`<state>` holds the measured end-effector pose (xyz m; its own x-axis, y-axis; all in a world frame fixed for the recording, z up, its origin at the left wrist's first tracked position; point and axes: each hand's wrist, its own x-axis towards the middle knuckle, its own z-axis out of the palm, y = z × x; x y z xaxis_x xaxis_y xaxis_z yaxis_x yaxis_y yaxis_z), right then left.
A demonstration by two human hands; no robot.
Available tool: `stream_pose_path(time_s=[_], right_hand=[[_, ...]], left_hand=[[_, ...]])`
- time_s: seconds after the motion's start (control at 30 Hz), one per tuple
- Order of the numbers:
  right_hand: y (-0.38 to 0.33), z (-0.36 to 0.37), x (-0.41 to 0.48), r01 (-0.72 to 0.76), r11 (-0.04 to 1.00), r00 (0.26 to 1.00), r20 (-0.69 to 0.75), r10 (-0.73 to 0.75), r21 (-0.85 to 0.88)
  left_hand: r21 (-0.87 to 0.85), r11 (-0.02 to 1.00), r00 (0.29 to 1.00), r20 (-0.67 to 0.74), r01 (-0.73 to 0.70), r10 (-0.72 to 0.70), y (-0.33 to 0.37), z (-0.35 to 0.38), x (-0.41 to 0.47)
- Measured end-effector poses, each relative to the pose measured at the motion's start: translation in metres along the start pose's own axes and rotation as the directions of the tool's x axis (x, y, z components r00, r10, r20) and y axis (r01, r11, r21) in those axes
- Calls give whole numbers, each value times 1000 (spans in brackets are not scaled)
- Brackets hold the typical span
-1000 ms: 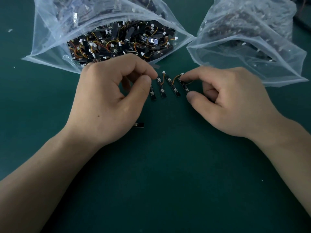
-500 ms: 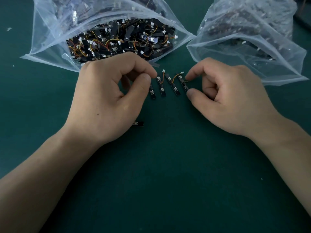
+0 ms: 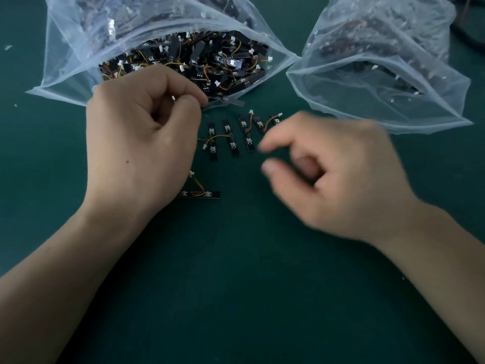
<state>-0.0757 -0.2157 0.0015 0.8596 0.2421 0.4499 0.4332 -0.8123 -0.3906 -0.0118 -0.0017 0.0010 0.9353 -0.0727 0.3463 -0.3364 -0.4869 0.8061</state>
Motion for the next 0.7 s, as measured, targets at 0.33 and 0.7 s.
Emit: stream_pose_path(time_s=[0.33, 0.7], right_hand=[[-21, 11, -3, 156, 984, 929, 326, -176, 84], [-22, 12, -4, 53, 992, 977, 200, -76, 117]], left_hand=[[-55, 997, 992, -109, 55, -61, 1, -1, 3], [208, 978, 995, -103, 20, 2, 0, -2, 4]])
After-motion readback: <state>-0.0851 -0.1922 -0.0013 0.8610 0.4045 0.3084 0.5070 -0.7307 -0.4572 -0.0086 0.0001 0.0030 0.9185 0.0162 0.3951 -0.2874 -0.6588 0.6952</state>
